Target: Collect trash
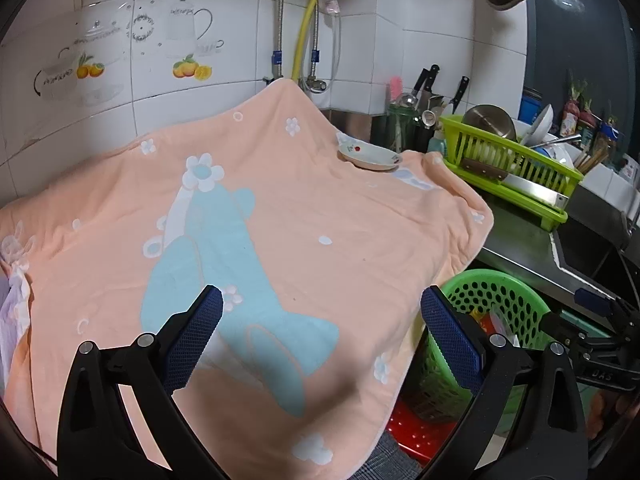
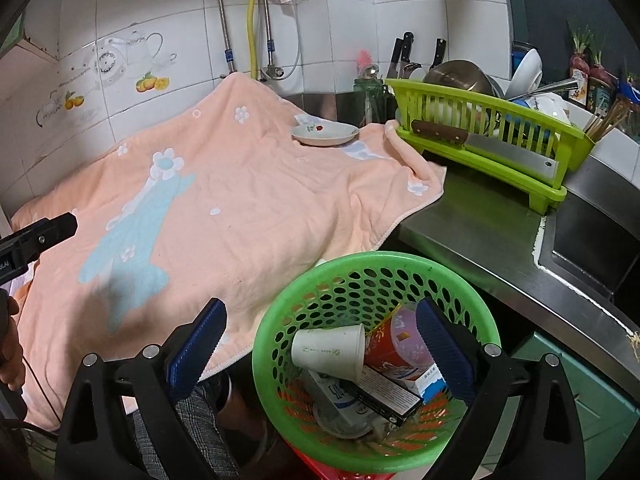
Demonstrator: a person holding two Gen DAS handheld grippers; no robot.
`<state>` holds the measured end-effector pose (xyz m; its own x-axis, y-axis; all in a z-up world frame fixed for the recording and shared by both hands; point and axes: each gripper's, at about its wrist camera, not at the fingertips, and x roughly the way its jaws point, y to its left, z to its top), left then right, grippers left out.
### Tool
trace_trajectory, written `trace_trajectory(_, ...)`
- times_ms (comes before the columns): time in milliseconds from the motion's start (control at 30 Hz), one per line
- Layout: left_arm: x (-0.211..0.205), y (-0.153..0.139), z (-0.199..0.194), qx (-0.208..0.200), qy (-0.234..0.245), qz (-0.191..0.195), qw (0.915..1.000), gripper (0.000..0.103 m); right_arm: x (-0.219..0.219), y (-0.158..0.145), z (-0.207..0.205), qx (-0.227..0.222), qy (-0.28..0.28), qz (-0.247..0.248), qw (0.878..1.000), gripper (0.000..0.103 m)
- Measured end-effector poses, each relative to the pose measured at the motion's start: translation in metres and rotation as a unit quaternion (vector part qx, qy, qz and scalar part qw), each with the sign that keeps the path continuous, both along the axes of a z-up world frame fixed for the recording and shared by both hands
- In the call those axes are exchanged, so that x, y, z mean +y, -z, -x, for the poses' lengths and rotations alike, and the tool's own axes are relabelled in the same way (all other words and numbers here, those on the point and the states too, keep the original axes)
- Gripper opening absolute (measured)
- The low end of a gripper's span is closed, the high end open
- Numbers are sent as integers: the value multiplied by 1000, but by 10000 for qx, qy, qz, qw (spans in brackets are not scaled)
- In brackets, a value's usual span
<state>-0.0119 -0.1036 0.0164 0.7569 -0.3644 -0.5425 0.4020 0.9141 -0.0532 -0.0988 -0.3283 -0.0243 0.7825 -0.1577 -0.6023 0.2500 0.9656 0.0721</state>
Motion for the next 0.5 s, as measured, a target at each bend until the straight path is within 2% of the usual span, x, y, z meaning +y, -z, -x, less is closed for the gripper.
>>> trace_trajectory(233, -1, 0, 7, -50, 33, -1, 10000, 98, 1, -2, 6, -50, 25, 44, 10000, 93)
trace_trajectory(500, -11, -1, 19, -304, -12, -237, 9993, 98, 3, -6, 12, -107, 85, 119, 9998, 93)
